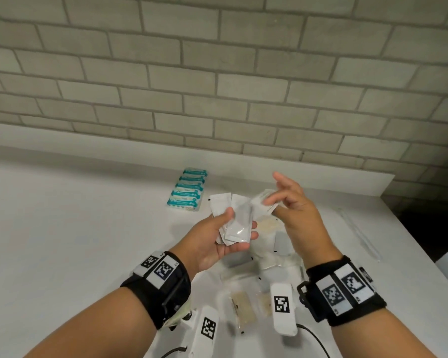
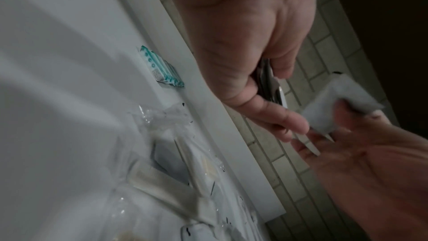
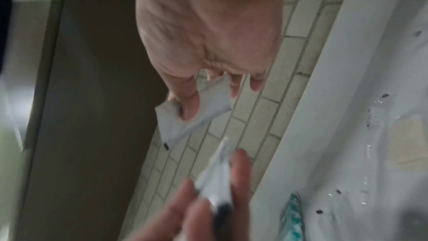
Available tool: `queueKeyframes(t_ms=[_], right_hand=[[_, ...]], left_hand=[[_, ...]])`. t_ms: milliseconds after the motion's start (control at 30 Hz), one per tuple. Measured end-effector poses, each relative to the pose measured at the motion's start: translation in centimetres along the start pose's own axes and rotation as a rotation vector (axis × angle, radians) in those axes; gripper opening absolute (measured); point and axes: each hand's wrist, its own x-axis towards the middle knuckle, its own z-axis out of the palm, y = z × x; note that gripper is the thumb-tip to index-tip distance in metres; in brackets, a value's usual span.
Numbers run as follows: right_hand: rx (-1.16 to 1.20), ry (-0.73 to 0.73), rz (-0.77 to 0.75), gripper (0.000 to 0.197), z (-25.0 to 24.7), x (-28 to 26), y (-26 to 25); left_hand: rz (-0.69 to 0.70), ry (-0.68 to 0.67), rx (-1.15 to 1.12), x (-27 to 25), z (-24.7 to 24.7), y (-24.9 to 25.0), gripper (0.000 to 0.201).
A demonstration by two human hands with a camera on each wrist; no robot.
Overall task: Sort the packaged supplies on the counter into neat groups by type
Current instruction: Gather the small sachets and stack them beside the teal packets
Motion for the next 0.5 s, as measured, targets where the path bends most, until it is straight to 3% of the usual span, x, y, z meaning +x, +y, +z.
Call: queueKeyframes(t_ms=[67, 167, 267, 367, 500], right_hand=[[-0.143, -0.141, 0.034, 0.037, 1.3, -0.3, 0.8], [-0.177, -0.202, 0.043, 0.051, 2.4, -0.8, 2.5], [-0.071, -0.071, 0.084, 0.055, 2.6, -0.8, 2.4], [-0.023, 0.151, 0.122, 0.029, 2.5, -0.1, 1.7], [-0.146, -0.07, 0.235, 0.031, 2.3, 1.1, 1.0]], left_hand=[[0.027, -0.046, 0.003, -0.4, -0.3, 0.6, 0.032], [0.073, -0.069, 0.109, -0.6, -0.9, 1.0, 0.033], [0.09, -0.03, 0.154, -0.3, -1.9, 1.1, 0.039], [0.074, -0.026, 0.213, -0.2, -2.7, 1.3, 0.04], [0.086, -0.012, 0.326, 0.3, -2.9, 1.7, 0.037]])
